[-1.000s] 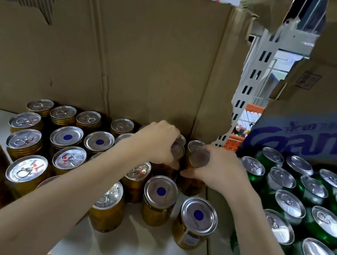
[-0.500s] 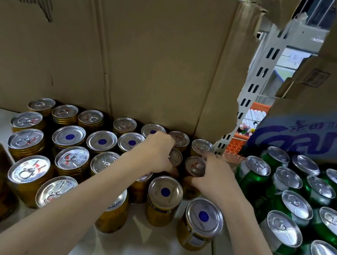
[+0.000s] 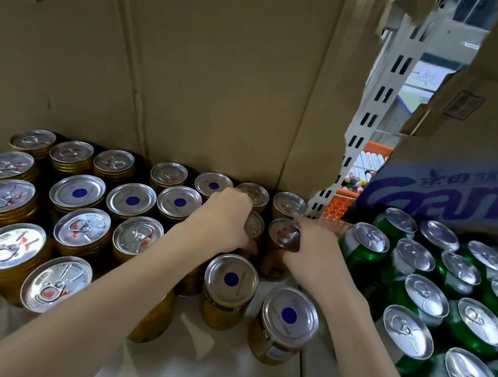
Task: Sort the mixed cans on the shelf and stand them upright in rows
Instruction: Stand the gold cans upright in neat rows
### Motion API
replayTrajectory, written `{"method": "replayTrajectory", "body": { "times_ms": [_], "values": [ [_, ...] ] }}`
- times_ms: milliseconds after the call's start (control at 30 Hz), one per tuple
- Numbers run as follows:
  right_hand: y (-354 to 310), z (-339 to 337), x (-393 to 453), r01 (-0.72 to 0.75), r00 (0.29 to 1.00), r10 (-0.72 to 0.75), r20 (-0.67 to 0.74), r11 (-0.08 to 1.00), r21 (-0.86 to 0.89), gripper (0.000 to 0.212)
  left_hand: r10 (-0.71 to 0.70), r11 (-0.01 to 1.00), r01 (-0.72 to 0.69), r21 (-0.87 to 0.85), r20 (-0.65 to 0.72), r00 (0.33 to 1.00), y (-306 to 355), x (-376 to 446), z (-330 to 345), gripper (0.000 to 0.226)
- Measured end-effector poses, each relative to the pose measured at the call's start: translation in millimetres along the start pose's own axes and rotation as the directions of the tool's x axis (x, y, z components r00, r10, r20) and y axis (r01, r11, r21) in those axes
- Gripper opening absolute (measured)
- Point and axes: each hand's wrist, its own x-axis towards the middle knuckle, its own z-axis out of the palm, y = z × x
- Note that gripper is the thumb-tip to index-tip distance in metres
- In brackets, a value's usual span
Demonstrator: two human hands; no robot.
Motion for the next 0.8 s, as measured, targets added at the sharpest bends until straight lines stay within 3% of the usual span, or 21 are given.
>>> {"method": "replayTrajectory", "body": {
  "times_ms": [267,400,533,700,800],
  "values": [
    [4.9,0.8,2.1,0.000,1.000,0.001,-0.025,1.000,0.025,0.037,0.039,0.999,-0.040,-0.024,-0.028,0.999,-2.8,-1.2,5.4,0.065],
    [7.4,2.0,-2.5,-0.047,0.999,0.046,0.009,0.998,0.050,0.055,0.042,0.996,-0.047,-0.077,-0.061,0.997,-6.8,-7.7,8.7,0.058],
    [3.4,-1.5,-13.8,-0.092,0.995,0.088,0.038,0.988,0.122,0.067,0.055,0.991,-0.072,-0.116,-0.149,0.987,-8.4,-29.3,3.8,0.069],
    [1.2,-9.3,-52.4,-0.050,0.989,0.080,-0.127,0.972,0.228,0.052,0.120,0.976,-0.172,-0.130,-0.336,0.934,-0.6,-72.1,6.1,0.061],
    [5.2,-0.3,-75.5,-0.008,0.979,0.077,-0.191,0.942,0.337,0.051,0.145,0.987,-0.160,-0.027,-0.306,0.941,4.2,-88.9,18.9,0.072]
  ]
}}
